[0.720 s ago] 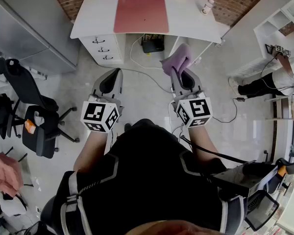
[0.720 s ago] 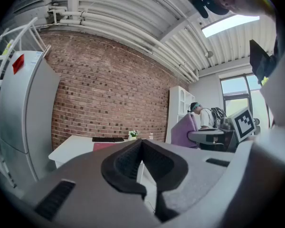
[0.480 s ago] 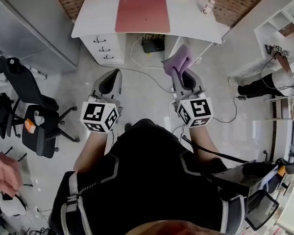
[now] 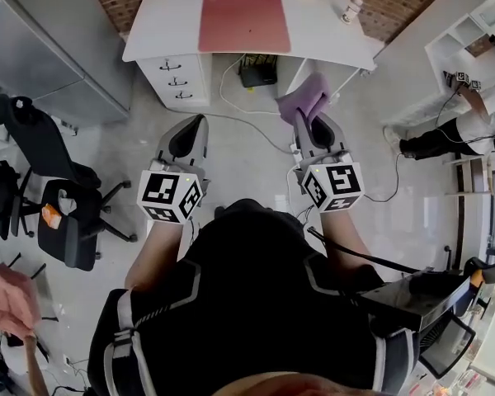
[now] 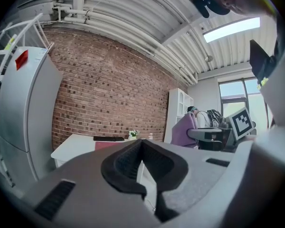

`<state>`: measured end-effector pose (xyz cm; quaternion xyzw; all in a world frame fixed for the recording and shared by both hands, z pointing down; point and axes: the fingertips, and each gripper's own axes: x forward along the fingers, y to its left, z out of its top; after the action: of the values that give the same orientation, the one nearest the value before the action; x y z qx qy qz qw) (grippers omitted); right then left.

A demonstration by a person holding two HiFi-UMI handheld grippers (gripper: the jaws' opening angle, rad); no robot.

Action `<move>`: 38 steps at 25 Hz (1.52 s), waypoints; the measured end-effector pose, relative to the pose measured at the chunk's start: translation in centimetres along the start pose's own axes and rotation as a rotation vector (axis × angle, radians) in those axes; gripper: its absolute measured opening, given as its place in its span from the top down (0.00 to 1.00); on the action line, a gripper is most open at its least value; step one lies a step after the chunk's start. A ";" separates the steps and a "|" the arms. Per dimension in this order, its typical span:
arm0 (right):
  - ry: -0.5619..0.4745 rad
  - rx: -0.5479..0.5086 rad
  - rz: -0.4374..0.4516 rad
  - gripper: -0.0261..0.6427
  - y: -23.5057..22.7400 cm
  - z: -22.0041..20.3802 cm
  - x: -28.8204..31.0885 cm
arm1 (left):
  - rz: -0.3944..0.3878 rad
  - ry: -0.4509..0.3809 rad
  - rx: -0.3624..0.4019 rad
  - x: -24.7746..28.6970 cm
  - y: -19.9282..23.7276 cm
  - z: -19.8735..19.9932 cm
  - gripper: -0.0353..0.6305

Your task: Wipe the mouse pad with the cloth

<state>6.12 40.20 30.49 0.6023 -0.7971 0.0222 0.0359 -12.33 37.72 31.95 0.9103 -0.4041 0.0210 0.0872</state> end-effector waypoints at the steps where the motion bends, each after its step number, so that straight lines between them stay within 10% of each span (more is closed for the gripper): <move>1: 0.000 0.002 -0.006 0.89 0.4 -0.1 0.1 | -0.008 -0.001 -0.001 -0.2 0.3 -0.1 0.94; 17: 0.031 0.028 -0.016 0.88 1.9 -1.4 2.8 | -0.080 -0.015 -0.019 0.7 2.6 -0.9 0.94; 38: 0.019 0.047 0.056 0.88 -11.3 -1.1 15.2 | 0.001 0.042 0.012 17.2 5.5 2.0 0.94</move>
<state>12.86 22.66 32.79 0.5803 -0.8125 0.0477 0.0288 -4.89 21.13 32.67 0.9099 -0.4027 0.0424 0.0902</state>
